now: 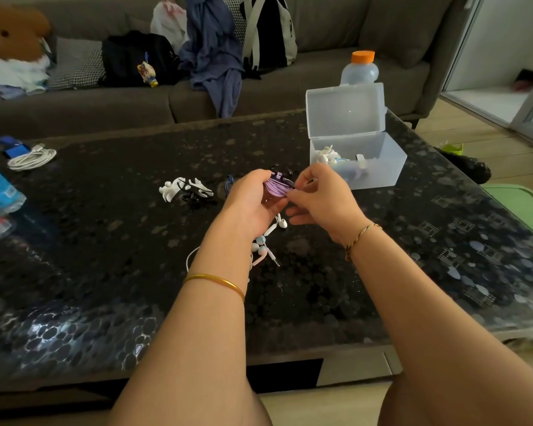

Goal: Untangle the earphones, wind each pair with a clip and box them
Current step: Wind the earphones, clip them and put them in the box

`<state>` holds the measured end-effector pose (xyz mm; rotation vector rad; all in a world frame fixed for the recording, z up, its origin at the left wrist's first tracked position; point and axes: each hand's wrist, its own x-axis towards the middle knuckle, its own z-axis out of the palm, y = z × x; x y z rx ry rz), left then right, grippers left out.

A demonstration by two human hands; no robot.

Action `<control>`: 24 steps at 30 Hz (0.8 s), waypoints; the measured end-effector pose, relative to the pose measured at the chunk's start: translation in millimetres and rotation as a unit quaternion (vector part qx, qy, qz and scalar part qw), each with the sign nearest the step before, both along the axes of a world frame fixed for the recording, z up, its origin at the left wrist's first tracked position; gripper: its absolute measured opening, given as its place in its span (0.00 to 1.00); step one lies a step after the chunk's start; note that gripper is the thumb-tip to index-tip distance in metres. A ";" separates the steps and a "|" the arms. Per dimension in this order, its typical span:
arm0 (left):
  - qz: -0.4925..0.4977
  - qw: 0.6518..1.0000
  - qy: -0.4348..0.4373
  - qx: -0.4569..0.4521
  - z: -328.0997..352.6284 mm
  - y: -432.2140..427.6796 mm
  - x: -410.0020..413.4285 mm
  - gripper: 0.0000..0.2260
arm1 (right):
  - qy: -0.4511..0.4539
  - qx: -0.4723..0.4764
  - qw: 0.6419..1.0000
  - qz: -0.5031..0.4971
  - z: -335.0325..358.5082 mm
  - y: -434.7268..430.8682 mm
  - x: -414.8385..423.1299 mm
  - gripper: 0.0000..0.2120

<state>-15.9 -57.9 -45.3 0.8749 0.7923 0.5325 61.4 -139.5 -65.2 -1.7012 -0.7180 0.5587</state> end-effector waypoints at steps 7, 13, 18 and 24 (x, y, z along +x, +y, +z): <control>0.005 1.000 0.005 0.007 -6.0 4.8 3.5 0.07 | -0.032 -0.002 0.999 -0.004 5.2 -5.0 6.0 0.07; 0.040 0.998 -0.012 -0.035 -2.1 1.9 4.5 0.06 | -0.097 -0.013 0.995 -0.018 8.1 -6.0 4.8 0.04; 0.048 0.998 -0.023 -0.016 -3.6 1.1 7.5 0.06 | -0.181 -0.027 0.983 -0.023 11.0 -5.7 6.1 0.04; 0.021 0.972 0.097 0.215 -17.8 6.5 14.9 0.11 | -0.294 -0.007 0.955 -0.032 17.4 -5.1 7.9 0.04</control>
